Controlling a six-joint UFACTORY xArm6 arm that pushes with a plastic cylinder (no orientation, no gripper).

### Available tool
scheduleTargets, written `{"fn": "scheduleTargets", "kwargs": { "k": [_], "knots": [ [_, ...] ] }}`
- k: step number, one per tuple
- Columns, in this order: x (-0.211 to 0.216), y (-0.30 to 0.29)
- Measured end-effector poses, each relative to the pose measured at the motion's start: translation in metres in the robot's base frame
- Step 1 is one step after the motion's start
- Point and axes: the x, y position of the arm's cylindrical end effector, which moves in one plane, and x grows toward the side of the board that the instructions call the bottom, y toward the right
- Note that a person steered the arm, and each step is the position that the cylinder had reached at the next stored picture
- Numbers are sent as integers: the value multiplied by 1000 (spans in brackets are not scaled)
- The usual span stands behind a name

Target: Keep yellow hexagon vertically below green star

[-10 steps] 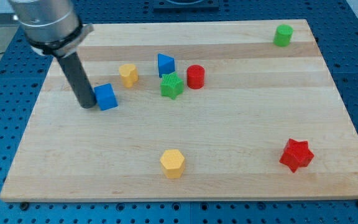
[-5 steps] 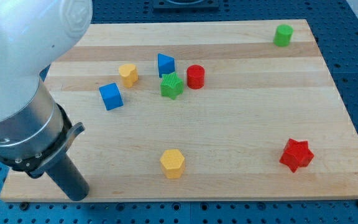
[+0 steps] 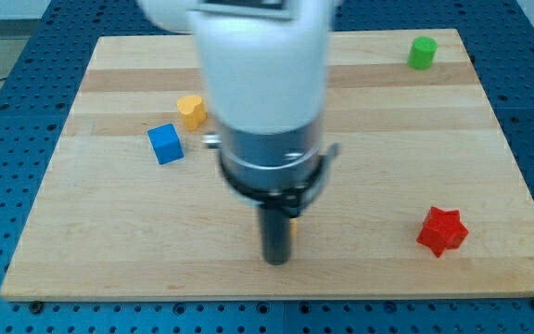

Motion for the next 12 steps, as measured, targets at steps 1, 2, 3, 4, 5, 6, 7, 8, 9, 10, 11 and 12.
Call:
{"fn": "scheduleTargets", "kwargs": {
  "k": [1, 2, 3, 4, 5, 6, 7, 8, 9, 10, 11, 12],
  "knots": [
    [1, 26],
    [-60, 3],
    [-52, 6],
    [-14, 8],
    [-29, -53],
    [-63, -61],
    [-31, -25],
    [9, 0],
    [-12, 13],
    [-60, 22],
    [-66, -9],
    [-59, -17]
  ]
}}
